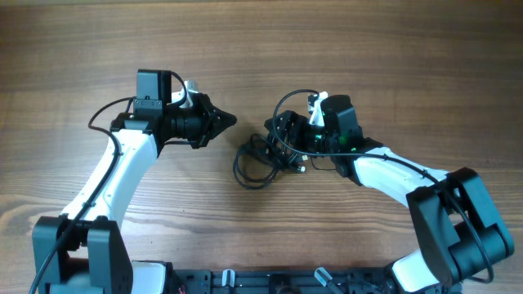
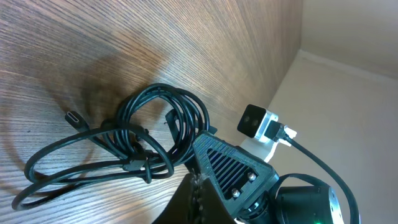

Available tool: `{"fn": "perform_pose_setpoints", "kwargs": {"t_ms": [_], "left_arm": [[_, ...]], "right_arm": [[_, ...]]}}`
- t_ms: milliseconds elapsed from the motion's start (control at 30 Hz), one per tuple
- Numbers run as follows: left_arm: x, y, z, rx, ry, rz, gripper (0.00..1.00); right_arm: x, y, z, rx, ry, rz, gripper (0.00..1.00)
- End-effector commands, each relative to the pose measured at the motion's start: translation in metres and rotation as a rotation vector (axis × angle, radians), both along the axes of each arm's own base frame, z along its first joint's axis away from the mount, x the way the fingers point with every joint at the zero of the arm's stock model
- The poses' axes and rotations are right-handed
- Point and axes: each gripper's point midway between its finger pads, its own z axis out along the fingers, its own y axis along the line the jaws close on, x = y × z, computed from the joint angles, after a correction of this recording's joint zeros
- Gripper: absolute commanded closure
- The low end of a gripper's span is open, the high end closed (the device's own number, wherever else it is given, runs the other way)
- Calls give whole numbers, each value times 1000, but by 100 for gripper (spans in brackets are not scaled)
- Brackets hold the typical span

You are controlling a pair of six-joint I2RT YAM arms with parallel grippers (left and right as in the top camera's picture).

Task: Untangle cables
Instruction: 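Open the left gripper, release the cables, and hold it aside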

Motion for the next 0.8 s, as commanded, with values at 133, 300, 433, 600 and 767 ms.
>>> {"fn": "perform_pose_setpoints", "kwargs": {"t_ms": [133, 300, 433, 600, 767], "left_arm": [[8, 4, 7, 32, -47, 22, 96], [4, 4, 5, 29, -23, 17, 96], [0, 5, 2, 47, -24, -2, 96], [-1, 3, 0, 64, -30, -11, 96], [-6, -4, -2, 69, -24, -34, 96]], "right_arm": [[4, -1, 0, -13, -21, -3, 0], [4, -1, 0, -13, -21, -3, 0], [4, -1, 0, -13, -21, -3, 0], [4, -1, 0, -13, -21, -3, 0], [4, -1, 0, -13, -20, -3, 0]]}}
